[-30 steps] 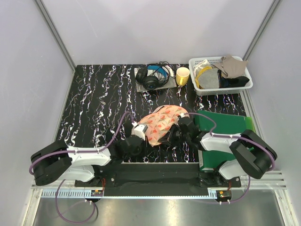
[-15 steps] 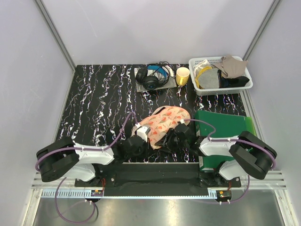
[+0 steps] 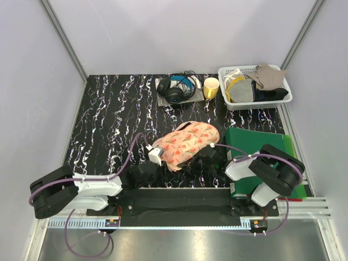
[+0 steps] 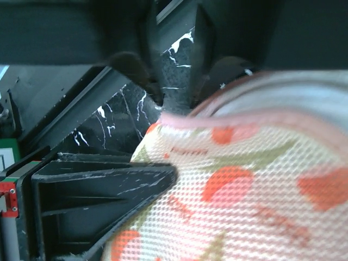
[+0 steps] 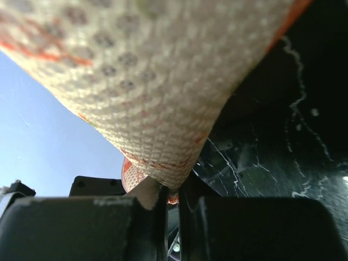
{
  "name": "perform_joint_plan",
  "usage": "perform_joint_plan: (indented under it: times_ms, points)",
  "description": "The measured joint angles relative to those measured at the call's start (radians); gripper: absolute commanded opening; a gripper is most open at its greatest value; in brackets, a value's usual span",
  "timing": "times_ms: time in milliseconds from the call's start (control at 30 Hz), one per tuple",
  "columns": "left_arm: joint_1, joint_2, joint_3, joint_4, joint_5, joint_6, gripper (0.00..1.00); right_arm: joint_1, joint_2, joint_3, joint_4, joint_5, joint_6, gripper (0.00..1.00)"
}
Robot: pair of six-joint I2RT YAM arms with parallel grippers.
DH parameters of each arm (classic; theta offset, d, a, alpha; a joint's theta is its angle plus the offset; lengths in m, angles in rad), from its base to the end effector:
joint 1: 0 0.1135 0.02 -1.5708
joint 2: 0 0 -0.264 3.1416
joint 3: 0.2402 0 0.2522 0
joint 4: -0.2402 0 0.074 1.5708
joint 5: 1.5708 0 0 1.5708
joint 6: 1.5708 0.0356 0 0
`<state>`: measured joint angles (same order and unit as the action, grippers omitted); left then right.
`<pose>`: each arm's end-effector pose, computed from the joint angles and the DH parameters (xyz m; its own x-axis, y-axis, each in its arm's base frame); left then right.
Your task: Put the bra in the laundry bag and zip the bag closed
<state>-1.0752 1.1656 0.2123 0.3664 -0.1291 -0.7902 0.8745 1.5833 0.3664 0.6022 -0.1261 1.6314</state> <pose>0.0980 -0.1717 0.1306 -0.7689 -0.0592 -0.6366 0.3909 0.7443 -0.5414 0.1593 0.1976 0.1054 -0.8031 0.5832 0.1219 0.4193 0.4079 0.8111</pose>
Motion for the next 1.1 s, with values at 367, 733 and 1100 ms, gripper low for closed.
perform_joint_plan:
  times_ms: [367,733,1100]
  points:
    - [-0.002,-0.246,-0.141,0.048,-0.128,-0.006,0.54,0.003,-0.020,0.061,-0.121,0.043,0.080,0.09]
    - [-0.058,-0.128,-0.148,0.212,-0.284,0.071,0.41,0.003,-0.019,0.151,-0.197,0.066,0.144,0.09]
    - [-0.139,0.013,-0.061,0.248,-0.486,0.153,0.42,0.003,-0.008,0.158,-0.197,0.066,0.183,0.09]
